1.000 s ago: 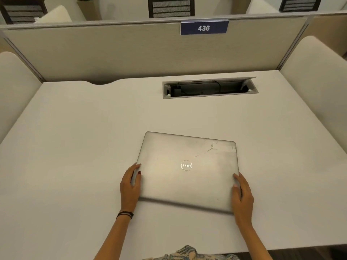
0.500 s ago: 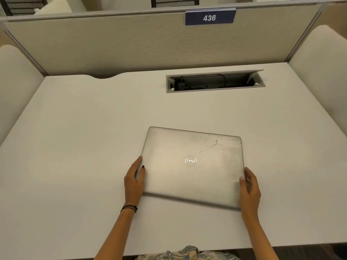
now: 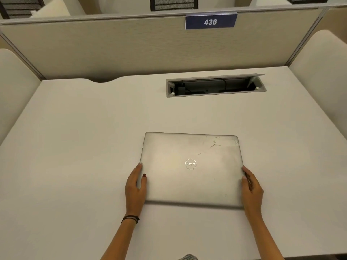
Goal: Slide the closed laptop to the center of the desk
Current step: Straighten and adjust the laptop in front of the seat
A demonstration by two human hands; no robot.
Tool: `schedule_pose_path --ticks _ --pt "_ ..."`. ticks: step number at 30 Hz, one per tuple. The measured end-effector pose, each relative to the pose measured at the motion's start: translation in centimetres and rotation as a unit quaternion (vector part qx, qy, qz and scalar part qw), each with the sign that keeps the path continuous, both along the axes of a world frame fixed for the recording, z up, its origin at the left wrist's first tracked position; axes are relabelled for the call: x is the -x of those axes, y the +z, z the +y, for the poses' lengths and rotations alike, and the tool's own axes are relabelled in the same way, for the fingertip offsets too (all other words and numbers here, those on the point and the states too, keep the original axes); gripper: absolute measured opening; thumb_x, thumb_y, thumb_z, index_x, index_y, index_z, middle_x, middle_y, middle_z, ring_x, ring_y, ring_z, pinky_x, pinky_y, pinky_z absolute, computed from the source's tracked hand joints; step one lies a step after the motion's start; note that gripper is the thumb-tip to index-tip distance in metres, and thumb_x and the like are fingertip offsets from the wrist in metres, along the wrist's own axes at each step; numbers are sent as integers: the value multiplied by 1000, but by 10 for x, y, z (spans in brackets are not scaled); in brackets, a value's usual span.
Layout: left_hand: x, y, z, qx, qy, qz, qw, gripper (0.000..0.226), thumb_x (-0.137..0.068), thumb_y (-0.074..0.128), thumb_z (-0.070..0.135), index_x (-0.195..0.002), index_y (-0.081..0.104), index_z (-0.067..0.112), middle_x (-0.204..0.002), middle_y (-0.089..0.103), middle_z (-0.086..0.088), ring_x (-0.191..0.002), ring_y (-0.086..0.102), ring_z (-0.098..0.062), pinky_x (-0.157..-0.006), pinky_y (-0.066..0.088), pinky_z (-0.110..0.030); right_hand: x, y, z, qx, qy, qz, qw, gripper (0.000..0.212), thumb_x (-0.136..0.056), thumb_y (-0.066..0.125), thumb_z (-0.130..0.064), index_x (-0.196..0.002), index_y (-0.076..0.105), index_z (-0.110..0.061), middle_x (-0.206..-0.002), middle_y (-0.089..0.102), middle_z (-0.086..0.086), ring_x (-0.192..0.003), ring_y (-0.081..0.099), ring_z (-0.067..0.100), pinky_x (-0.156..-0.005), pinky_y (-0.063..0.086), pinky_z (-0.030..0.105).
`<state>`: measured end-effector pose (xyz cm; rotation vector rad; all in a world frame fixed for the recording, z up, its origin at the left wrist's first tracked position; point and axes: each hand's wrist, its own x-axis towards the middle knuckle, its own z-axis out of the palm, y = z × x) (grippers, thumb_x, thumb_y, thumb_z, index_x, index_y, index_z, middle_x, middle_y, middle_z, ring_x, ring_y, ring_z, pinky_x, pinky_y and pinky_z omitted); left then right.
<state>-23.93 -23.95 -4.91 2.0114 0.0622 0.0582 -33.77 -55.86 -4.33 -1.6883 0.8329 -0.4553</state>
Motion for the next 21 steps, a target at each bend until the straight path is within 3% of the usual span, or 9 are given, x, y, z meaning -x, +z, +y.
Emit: schedule_pose_path --ticks 5,8,10,13,16,21 --pt "2 -1 2 10 -10 -1 1000 41 -94 49 2 -132 51 13 -139 51 0 -131 44 -14 -112 32 -29 1 0 -3 3 25 5 1000 39 -93 40 -2 -128 55 -12 -130 55 -4 -122 47 9 -94 35 0" --pt "4 -2 7 -8 -29 -5 1000 43 -94 47 0 -135 48 14 -139 48 4 -132 42 -13 -113 31 -32 4 1 -2 1 32 3 999 39 -94 39 -3 -128 54 -12 -132 54 -2 -125 47 11 -105 34 21" --pt "6 -4 9 -28 -36 -4 999 44 -94 46 1 -137 45 14 -139 46 6 -132 42 -13 -112 31 -31 2 1 -4 -7 38 5 999 38 -94 38 -4 -128 54 -13 -132 55 -3 -122 48 5 -107 33 29" --pt "1 -5 6 -43 -15 -4 999 44 -95 48 6 -137 45 14 -141 46 3 -131 41 -14 -110 31 -31 -19 5 -10 1 53 6 999 37 -95 39 -7 -128 54 -15 -130 55 -4 -114 49 -9 -108 35 31" --pt "-9 -3 5 -52 7 -8 999 44 -94 50 9 -137 45 14 -142 48 -2 -131 42 -17 -111 31 -33 -44 6 -14 5 69 7 998 37 -95 40 -8 -128 54 -13 -132 56 -1 -123 49 10 -107 35 30" --pt "-13 -4 7 -62 5 -20 998 45 -94 53 12 -137 45 17 -141 47 1 -131 40 -16 -111 32 -36 -55 2 -15 -2 80 -5 997 36 -96 40 -11 -128 54 -13 -131 55 -2 -123 48 12 -107 35 31"
